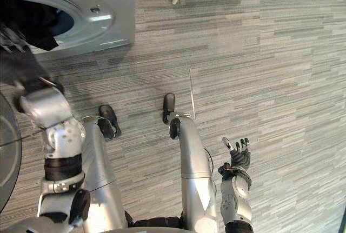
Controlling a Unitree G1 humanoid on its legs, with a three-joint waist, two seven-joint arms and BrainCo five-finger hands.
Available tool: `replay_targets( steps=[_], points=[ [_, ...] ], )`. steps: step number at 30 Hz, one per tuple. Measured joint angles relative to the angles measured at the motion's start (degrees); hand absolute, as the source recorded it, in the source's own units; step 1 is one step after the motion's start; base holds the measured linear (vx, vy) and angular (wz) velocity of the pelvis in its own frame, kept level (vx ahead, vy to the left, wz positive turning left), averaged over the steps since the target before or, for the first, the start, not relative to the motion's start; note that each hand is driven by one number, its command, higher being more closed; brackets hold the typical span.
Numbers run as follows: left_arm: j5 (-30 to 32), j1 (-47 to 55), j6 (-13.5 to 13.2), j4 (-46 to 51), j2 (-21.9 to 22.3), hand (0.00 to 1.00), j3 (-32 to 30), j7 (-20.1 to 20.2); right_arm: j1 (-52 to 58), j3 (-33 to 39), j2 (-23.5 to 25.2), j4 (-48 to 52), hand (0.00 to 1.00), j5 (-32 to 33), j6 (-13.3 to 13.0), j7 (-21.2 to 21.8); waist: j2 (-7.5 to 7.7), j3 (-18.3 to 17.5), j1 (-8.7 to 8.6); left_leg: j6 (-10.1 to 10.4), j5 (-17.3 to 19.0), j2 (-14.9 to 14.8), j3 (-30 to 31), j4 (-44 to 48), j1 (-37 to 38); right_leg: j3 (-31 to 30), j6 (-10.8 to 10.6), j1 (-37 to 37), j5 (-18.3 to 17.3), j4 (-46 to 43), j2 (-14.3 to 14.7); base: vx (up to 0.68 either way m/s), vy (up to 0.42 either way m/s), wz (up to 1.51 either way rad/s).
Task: Pick up the laundry basket with both hands and put the clothes into the washing machine.
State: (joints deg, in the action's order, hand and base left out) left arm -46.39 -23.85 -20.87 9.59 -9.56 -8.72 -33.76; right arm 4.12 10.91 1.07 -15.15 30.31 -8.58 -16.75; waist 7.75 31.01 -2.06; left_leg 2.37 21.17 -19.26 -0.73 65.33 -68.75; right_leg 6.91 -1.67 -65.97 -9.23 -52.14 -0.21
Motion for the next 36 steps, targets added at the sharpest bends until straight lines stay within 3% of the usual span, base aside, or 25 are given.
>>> replay_targets(
  steps=[5,7,10,14,17,19,20,22,25,27,33,35,36],
  points=[
    [10.2,12.2,10.6,-13.2,6.2,0.00,3.4,2.9,-1.3,3.4,0.1,-6.4,0.00,-1.6,1.1,-2.1,-0.19,-0.1,1.38,0.9,-1.0,1.9,-3.1,-7.3,15.0,-1.2,0.5,12.0,-1.6,2.8,-1.8,0.06,-0.073,0.22],
    [13.2,16.2,12.6,-15.4,7.7,0.00,5.7,5.3,-1.7,4.5,-0.1,-8.2,0.00,-1.7,1.8,-2.2,-0.72,-0.4,1.65,1.4,-1.5,2.4,-4.0,-10.1,20.6,-1.4,0.5,16.9,-2.4,4.0,-2.1,0.11,-0.097,0.26],
    [15.2,21.3,13.7,-16.8,9.0,0.00,9.3,8.8,-1.7,5.1,-0.5,-10.5,0.00,-2.0,2.6,-2.6,-1.87,-1.4,2.50,2.0,-2.5,4.1,-5.9,-15.8,29.2,-2.2,0.7,23.7,-2.7,6.9,-3.0,0.14,-0.079,0.14],
    [17.8,27.4,14.4,-17.0,10.9,0.00,11.6,13.2,-1.2,5.2,-0.7,-15.5,0.00,-4.0,3.9,-3.2,-5.61,-6.5,2.83,2.2,-4.8,6.2,-7.9,-25.2,40.8,-2.0,0.5,33.6,-2.5,12.8,-4.2,0.16,-0.040,0.11],
    [19.1,31.5,14.4,-18.2,11.1,0.00,10.9,17.7,0.7,5.9,-0.3,-20.4,0.00,-6.2,5.3,-2.9,-8.56,-13.4,2.89,2.2,-8.2,7.6,-9.9,-36.6,51.0,-1.5,-0.4,42.6,-1.2,21.4,-4.6,0.18,-0.013,0.07],
    [20.1,32.2,14.3,-20.9,11.2,0.00,10.3,18.9,1.3,6.6,0.1,-21.9,0.00,-7.1,5.8,-2.6,-9.11,-15.6,2.96,2.3,-9.8,8.0,-10.8,-40.9,54.3,-1.5,-0.5,45.3,-0.1,24.8,-4.5,0.15,-0.003,-0.03],
    [22.5,32.1,14.7,-26.8,12.1,0.00,8.0,20.4,1.5,7.5,0.3,-24.0,0.00,-8.3,6.4,-1.9,-9.80,-18.6,2.85,2.7,-11.9,8.4,-11.7,-46.2,57.7,-1.5,-0.5,48.3,1.6,29.4,-4.2,0.17,0.012,-0.10],
    [24.8,30.8,15.8,-37.3,13.2,0.00,3.7,21.4,1.1,7.9,0.5,-26.9,0.00,-8.4,6.8,-1.8,-10.37,-22.0,2.90,3.1,-14.0,8.6,-13.1,-51.7,61.0,-2.0,-0.5,51.1,4.0,34.9,-3.5,0.19,0.023,-0.20],
    [28.4,27.8,19.0,-55.2,13.9,0.00,-4.3,22.4,-0.5,10.8,1.3,-32.1,0.00,-8.6,7.1,-1.3,-10.96,-24.7,2.84,3.6,-16.1,8.7,-14.8,-57.9,66.7,-2.6,-0.7,57.0,7.5,43.1,-2.2,0.17,0.035,-0.23],
    [31.4,27.5,20.3,-62.1,13.8,0.00,-7.4,22.6,-1.2,12.8,1.3,-35.1,0.00,-9.6,7.6,-0.3,-11.00,-25.7,2.92,3.7,-16.2,8.7,-15.5,-59.5,68.9,-3.2,-0.9,59.6,8.5,46.3,-1.8,0.13,0.042,-0.14],
    [35.7,27.4,21.6,-67.7,13.8,0.00,-12.3,23.7,-2.6,15.7,1.2,-39.3,0.00,-10.7,7.9,2.2,-11.52,-26.6,2.97,3.9,-16.3,9.6,-18.0,-62.6,74.2,-5.7,-1.3,63.9,10.1,50.2,-1.6,0.06,0.043,-0.23],
    [37.8,27.3,21.7,-67.8,13.8,0.00,-12.3,23.8,-2.6,15.6,1.4,-39.6,0.00,-10.6,7.9,2.9,-11.19,-26.3,2.99,3.9,-16.3,9.6,-19.0,-62.6,75.4,-6.4,-1.3,62.8,9.2,46.7,-1.6,-0.01,0.037,-0.30],
    [38.3,27.1,21.6,-67.9,13.7,0.00,-13.1,23.8,-2.9,15.5,1.9,-39.4,0.00,-10.6,7.9,3.2,-10.55,-25.8,2.95,3.6,-16.0,9.7,-20.1,-62.0,75.9,-7.1,-1.9,59.7,7.0,39.5,-1.7,-0.12,-0.021,-0.35]
  ],
)
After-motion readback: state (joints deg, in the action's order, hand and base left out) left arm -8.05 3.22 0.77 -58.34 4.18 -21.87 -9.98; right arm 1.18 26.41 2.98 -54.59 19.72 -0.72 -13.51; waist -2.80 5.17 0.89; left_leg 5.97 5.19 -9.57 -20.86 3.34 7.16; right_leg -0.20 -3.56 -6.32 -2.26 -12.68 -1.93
